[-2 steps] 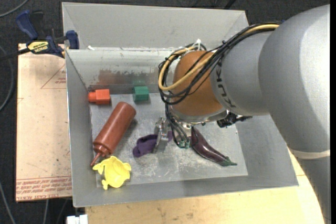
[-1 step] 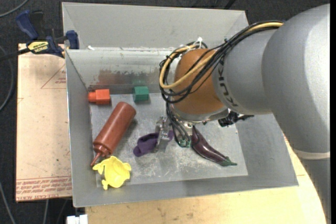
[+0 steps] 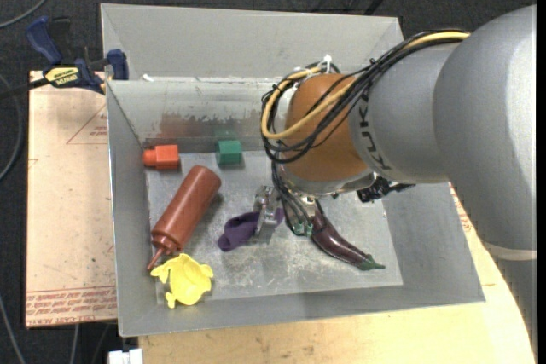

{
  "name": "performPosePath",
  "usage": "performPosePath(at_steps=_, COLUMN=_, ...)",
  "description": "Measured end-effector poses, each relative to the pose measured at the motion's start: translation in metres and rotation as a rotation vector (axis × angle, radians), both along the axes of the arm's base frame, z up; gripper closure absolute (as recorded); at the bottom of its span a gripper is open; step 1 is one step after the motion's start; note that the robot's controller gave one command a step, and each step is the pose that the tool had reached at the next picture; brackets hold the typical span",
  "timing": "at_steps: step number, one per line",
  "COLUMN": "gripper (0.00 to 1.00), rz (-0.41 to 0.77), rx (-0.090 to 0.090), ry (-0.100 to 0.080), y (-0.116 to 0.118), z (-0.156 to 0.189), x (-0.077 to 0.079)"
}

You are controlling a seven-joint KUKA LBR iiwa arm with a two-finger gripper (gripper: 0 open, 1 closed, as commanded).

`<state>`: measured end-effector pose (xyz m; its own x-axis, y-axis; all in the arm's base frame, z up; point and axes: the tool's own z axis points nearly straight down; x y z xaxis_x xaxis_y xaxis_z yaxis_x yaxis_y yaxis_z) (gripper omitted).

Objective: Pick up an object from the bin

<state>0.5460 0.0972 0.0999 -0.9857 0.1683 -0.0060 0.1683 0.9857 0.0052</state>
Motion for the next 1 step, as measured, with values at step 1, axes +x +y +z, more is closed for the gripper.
performPosePath(at_steps=1, gripper=1.00, rz=0.000, rx=0.000, ry=-0.001, y=0.0001, z=0.0100, x=0.0005)
